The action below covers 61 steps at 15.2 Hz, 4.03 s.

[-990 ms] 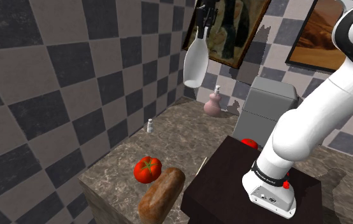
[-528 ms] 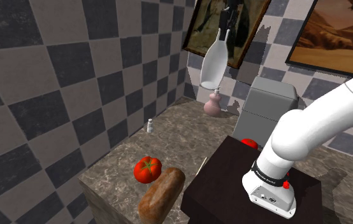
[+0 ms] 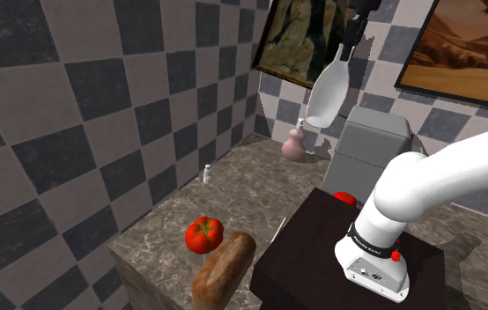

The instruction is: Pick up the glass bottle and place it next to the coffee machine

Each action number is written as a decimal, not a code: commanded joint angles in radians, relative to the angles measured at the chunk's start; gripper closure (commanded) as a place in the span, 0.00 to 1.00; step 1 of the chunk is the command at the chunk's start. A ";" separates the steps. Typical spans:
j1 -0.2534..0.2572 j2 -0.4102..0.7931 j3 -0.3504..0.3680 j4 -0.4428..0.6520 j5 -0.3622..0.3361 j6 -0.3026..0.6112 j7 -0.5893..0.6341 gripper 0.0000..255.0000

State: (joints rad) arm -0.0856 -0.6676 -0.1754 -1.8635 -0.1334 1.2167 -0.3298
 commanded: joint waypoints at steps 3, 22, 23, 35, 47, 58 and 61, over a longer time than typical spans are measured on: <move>-0.017 -0.078 -0.054 -0.026 -0.052 -0.042 -0.076 1.00; -0.060 -0.303 -0.336 0.051 -0.388 -0.227 -0.494 1.00; -0.059 -0.307 -0.352 0.066 -0.409 -0.235 -0.520 1.00; 0.003 -0.297 -0.571 0.325 -0.661 -0.297 -0.860 1.00; -0.043 -0.423 -0.603 0.137 -0.713 -0.211 -0.842 1.00; -0.093 -0.537 -0.636 -0.053 -0.754 -0.131 -0.803 1.00; -0.105 -0.565 -0.649 -0.099 -0.768 -0.110 -0.795 1.00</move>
State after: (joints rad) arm -0.1859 -1.2223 -0.8205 -1.9459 -0.8974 1.0989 -1.1279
